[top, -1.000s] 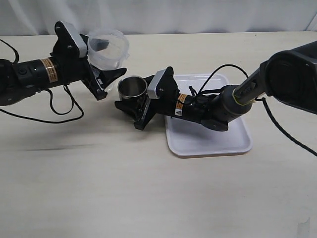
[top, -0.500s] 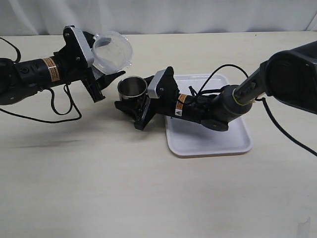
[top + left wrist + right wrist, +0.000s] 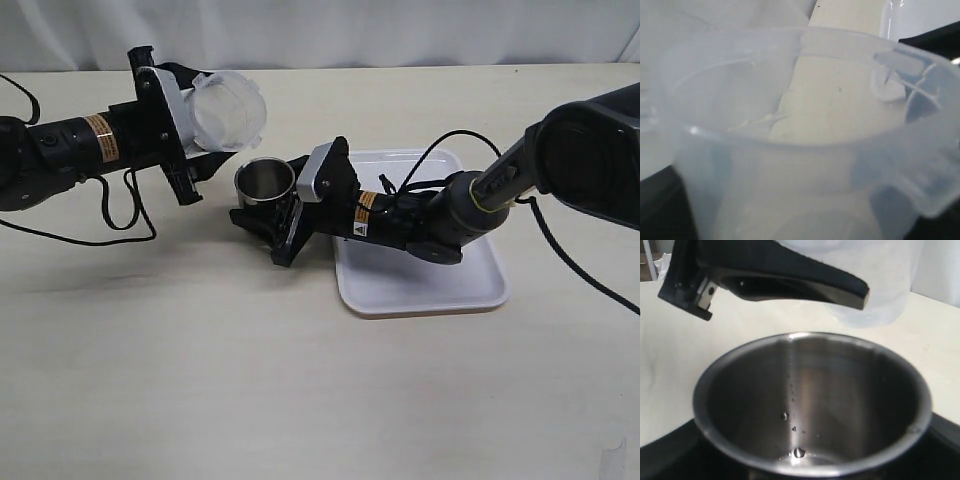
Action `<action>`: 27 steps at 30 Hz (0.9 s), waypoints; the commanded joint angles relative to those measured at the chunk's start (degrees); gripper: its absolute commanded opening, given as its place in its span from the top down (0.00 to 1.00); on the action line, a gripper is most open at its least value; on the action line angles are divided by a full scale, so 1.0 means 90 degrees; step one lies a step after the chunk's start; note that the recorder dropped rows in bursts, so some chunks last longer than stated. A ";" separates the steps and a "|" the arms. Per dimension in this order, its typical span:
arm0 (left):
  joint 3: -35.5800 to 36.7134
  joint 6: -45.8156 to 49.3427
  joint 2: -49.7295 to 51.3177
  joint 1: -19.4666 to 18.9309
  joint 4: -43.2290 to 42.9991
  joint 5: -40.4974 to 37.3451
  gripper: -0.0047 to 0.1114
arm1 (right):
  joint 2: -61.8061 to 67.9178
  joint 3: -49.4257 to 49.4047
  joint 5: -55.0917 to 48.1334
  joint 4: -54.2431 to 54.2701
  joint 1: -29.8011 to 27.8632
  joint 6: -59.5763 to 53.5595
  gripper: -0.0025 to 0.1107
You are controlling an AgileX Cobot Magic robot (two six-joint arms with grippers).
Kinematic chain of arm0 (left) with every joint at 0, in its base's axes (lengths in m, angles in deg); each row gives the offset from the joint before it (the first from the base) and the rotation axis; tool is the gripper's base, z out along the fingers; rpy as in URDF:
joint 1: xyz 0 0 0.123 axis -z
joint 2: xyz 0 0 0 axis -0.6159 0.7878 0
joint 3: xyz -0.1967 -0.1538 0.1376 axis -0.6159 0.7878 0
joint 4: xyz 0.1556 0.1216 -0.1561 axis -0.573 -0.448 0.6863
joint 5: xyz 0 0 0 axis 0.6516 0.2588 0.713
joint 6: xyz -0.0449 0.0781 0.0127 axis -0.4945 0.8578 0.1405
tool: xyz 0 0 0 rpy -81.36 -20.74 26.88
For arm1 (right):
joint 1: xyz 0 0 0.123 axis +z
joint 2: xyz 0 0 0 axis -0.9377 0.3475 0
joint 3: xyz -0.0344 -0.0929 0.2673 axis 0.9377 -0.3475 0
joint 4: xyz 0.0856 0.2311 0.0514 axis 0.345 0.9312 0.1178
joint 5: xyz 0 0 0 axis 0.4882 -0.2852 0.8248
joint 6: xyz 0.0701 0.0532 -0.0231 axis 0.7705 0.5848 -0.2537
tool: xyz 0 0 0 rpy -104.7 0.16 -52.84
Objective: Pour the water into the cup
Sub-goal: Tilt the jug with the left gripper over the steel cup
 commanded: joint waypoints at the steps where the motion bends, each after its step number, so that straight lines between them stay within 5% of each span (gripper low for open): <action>1: -0.0055 0.0603 -0.0038 0.0004 0.0121 0.0227 0.96 | -0.0028 0.0015 0.0063 -0.0062 -0.0023 0.0067 0.94; 27: -0.0080 0.2934 -0.0038 0.0004 0.0174 0.0489 0.96 | -0.0028 0.0015 0.0063 -0.0228 -0.0023 0.0337 0.94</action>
